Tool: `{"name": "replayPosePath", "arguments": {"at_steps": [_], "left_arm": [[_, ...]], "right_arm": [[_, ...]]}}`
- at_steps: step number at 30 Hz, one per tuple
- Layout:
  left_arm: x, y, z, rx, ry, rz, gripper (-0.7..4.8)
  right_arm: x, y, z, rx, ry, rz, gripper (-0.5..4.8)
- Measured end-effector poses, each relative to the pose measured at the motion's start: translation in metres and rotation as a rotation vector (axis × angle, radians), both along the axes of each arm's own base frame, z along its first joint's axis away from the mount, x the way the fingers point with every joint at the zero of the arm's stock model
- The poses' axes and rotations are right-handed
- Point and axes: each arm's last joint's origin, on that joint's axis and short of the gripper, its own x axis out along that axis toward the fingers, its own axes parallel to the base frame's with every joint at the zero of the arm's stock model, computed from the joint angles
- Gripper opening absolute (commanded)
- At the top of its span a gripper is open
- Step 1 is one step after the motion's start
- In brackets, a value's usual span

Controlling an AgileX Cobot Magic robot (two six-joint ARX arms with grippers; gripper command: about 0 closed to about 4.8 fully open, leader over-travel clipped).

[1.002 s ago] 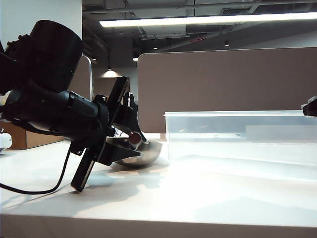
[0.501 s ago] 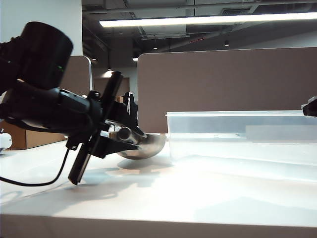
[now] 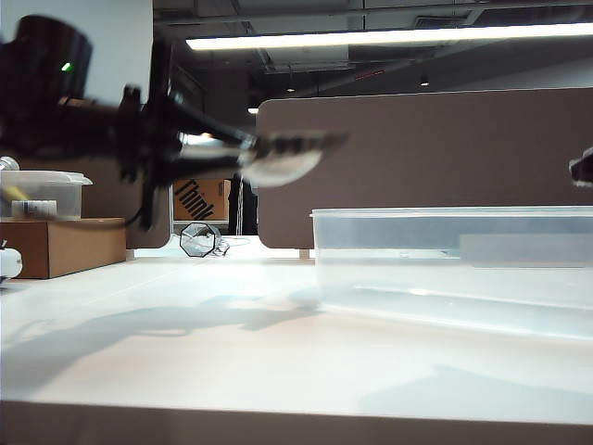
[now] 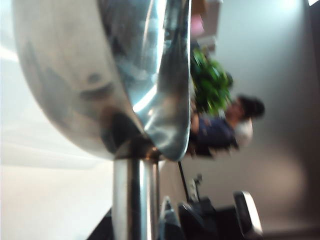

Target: Pick up the metal ice scoop from the table and place it inside the transparent plastic box.

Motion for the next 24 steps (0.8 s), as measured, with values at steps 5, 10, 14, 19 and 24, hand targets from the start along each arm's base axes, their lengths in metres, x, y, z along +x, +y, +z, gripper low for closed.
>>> {"name": "replayPosePath", "arguments": {"at_steps": [5,10,14,19,24], "left_arm": [[0.019,-0.005,0.032,0.035,-0.025,-0.053,-0.06],[0.038,-0.012,0.047,0.015,-0.007,-0.16,-0.06],[0.048,-0.029,0.041,-0.003,0.048,-0.252,-0.06],[0.058,-0.043,0.038,-0.022,0.041,-0.315,-0.06],[0.071,-0.06,0.041,-0.046,0.014,-0.385,-0.06]], "right_arm": [[0.0,-0.004,0.003,0.012,-0.027,-0.036,-0.01],[0.002,-0.009,0.002,0.011,-0.026,-0.093,-0.01],[0.003,-0.014,0.004,0.018,-0.045,-0.138,-0.01],[0.003,-0.016,0.004,0.02,-0.053,-0.168,-0.01],[0.004,-0.018,0.005,0.02,-0.054,-0.18,-0.01]]}}
